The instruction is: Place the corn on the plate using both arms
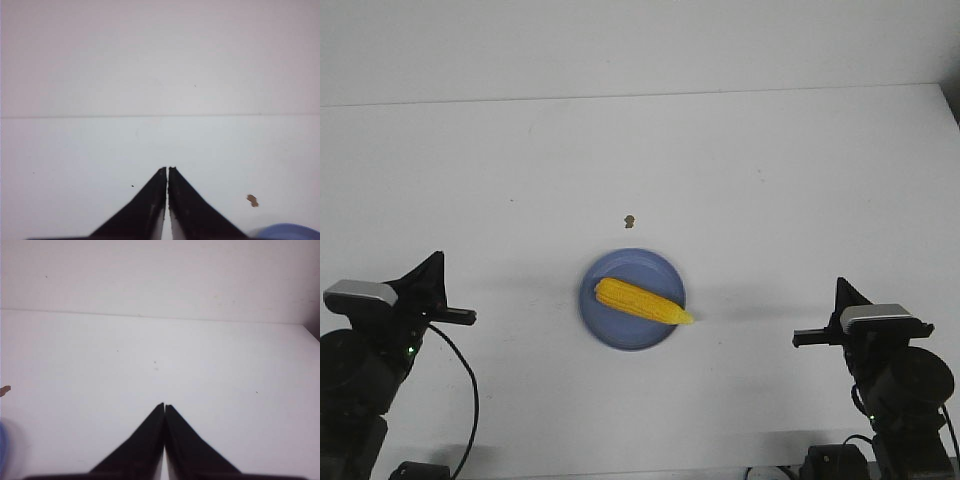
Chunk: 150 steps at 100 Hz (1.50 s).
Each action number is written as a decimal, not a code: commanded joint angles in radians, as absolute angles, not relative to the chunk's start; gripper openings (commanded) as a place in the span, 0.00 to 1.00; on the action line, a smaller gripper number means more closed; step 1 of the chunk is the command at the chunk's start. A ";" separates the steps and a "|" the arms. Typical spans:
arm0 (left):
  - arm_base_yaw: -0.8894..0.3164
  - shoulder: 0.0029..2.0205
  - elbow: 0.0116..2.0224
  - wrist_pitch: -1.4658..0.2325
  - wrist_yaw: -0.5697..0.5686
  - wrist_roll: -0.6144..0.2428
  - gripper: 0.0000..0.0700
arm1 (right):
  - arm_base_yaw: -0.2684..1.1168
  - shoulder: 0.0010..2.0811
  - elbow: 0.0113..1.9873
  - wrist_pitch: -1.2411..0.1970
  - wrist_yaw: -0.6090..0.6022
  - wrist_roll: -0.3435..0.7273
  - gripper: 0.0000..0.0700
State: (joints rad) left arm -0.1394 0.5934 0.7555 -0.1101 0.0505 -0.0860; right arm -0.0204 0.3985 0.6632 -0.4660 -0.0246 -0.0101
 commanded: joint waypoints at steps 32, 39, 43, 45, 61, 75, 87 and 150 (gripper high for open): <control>-0.086 0.292 0.432 -0.011 0.048 -0.099 0.02 | -0.021 0.400 0.673 -0.457 -0.023 0.000 0.00; -0.078 0.234 0.387 -0.011 0.048 -0.098 0.02 | -0.021 0.400 0.673 -0.457 -0.023 0.000 0.00; -0.073 0.202 0.363 -0.008 0.047 -0.098 0.02 | -0.021 0.400 0.673 -0.457 -0.023 0.000 0.00; -0.071 0.186 0.352 -0.007 0.047 -0.098 0.02 | -0.021 0.400 0.673 -0.457 -0.023 0.000 0.00; -0.062 0.075 0.271 -0.002 0.048 -0.099 0.02 | -0.021 0.400 0.673 -0.457 -0.022 0.000 0.00; -0.058 0.005 0.208 -0.001 0.047 -0.098 0.02 | -0.021 0.400 0.673 -0.457 -0.023 0.000 0.00; -0.046 0.003 0.176 0.001 0.047 -0.098 0.02 | -0.021 0.400 0.673 -0.457 -0.023 0.000 0.00; -0.028 0.003 0.014 0.212 0.049 -0.098 0.02 | -0.021 0.400 0.673 -0.456 -0.023 0.000 0.00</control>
State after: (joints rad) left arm -0.0299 0.0040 0.0338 0.2020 0.0505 -0.0952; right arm -0.0204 0.3985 0.6632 -0.4660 -0.0246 -0.0101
